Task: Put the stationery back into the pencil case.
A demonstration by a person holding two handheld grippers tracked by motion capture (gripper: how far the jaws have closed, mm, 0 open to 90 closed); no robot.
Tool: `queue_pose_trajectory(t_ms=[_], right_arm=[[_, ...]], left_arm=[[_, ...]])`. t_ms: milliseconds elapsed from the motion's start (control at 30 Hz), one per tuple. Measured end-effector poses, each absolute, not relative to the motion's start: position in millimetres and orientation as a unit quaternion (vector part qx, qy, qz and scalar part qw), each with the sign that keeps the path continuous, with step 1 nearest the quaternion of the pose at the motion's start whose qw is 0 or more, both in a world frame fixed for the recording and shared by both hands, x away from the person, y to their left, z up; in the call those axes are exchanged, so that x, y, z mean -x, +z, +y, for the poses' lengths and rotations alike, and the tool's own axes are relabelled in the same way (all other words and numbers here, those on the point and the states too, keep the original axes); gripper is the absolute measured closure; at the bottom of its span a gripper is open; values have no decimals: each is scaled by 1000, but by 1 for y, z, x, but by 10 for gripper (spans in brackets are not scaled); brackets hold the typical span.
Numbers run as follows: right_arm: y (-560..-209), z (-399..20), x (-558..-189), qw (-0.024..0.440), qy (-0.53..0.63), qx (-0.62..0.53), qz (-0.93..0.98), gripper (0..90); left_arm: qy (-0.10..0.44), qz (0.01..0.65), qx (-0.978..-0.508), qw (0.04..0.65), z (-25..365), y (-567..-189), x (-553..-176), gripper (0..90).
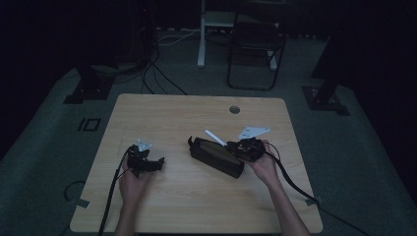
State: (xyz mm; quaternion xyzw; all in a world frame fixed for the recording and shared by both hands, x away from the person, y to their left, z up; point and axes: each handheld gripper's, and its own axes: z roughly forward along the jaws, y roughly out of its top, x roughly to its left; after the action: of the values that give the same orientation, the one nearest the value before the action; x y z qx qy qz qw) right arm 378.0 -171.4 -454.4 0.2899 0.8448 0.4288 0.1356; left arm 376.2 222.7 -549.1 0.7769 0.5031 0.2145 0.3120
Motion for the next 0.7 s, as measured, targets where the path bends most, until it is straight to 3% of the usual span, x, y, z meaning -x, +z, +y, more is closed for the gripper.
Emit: queue_pose_trajectory(t_ms=[700], right_arm=[[-462, -165, -380, 129, 419, -290, 851, 788]], left_arm=[[215, 504, -777, 312, 223, -549, -376, 98]])
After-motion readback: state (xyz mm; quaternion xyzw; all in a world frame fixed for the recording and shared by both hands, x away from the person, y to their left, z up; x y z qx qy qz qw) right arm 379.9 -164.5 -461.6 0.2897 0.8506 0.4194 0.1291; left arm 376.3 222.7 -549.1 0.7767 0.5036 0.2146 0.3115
